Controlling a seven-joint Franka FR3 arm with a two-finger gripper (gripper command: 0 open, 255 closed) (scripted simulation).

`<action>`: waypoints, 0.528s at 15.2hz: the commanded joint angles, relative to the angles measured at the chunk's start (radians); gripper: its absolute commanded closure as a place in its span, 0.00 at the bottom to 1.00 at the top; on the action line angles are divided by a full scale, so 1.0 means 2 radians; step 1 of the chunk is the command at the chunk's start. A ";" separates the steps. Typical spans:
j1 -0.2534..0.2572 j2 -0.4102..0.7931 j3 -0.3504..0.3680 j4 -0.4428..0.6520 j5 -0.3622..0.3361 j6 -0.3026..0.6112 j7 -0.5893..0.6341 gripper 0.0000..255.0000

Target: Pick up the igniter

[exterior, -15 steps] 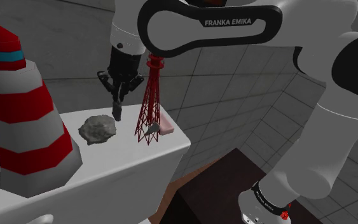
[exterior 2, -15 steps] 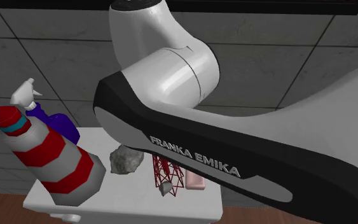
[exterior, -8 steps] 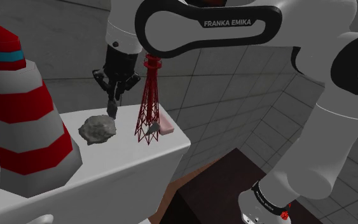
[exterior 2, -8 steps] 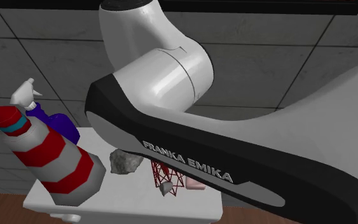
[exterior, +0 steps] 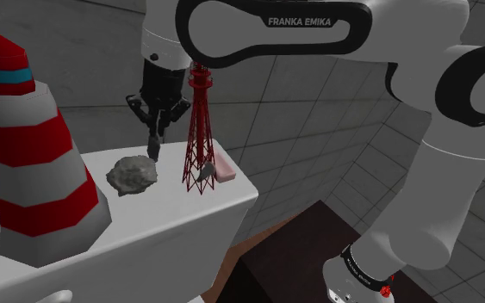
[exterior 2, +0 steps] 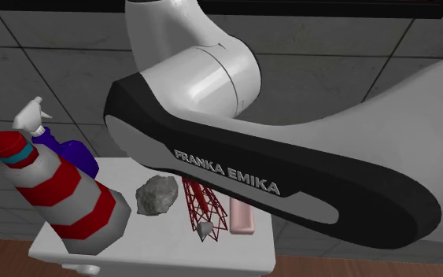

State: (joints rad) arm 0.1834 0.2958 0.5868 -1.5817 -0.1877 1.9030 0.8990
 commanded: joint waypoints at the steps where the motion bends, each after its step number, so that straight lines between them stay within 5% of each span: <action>1: 0.001 0.005 -0.001 0.005 0.000 -0.014 -0.001 1.00; 8: 0.004 0.004 0.001 0.038 0.002 -0.048 -0.003 1.00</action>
